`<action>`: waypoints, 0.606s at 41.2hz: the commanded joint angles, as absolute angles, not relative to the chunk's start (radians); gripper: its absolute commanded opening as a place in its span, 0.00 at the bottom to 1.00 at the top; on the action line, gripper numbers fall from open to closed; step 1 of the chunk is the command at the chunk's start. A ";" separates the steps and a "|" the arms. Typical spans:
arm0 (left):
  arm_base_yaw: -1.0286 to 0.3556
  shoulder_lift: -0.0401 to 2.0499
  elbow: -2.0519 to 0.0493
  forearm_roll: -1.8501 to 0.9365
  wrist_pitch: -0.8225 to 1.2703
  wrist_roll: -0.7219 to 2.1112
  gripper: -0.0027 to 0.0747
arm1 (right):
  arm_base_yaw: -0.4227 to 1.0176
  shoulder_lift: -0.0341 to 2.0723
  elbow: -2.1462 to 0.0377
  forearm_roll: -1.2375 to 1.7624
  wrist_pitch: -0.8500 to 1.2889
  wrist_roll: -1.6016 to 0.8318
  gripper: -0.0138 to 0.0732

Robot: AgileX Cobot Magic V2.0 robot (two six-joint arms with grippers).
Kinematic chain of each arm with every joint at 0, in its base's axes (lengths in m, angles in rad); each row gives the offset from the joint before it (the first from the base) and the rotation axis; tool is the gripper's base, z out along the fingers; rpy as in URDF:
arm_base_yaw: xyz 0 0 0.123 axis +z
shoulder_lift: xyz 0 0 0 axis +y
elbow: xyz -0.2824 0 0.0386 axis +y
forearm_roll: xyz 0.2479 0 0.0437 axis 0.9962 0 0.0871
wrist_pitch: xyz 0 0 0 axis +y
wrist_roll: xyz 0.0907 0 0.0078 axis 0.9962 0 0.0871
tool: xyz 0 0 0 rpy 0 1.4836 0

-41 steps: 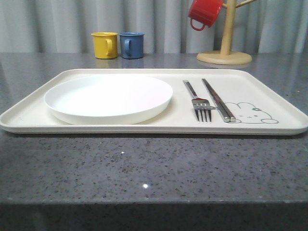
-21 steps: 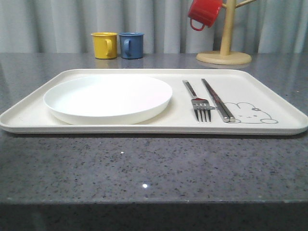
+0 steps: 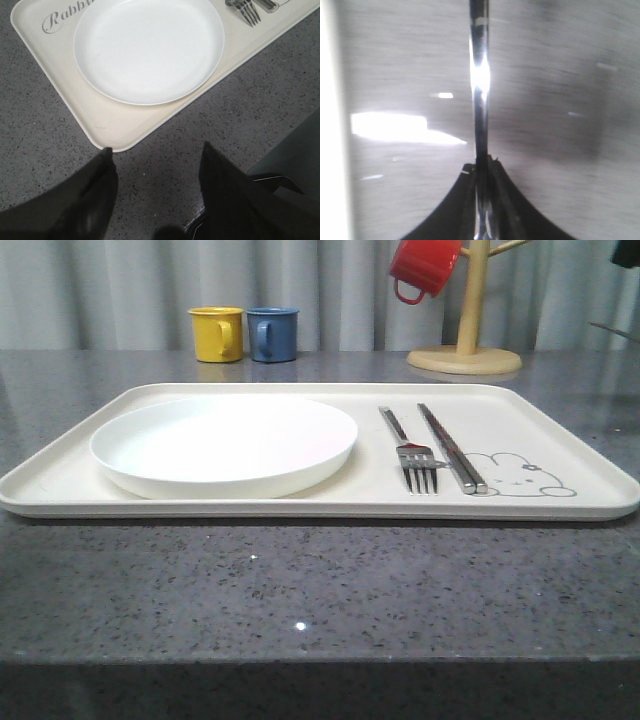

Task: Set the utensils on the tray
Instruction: 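Grasp the steel spoon with the right gripper and lift it, then lay the spoon on the tray beside the chopsticks and release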

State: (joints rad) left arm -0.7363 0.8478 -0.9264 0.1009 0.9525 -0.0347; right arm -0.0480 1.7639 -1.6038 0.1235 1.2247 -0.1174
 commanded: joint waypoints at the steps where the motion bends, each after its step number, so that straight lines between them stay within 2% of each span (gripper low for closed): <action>1: -0.744 0.844 -0.951 0.105 0.896 -0.040 0.50 | 0.028 1.703 -1.636 0.207 1.335 -0.077 0.19; 10: -0.744 0.844 -0.951 0.105 0.896 -0.040 0.50 | 0.184 1.745 -1.636 0.247 1.325 0.100 0.19; 25: -0.744 0.844 -0.951 0.105 0.896 -0.040 0.50 | 0.202 1.849 -1.636 0.239 1.300 0.217 0.19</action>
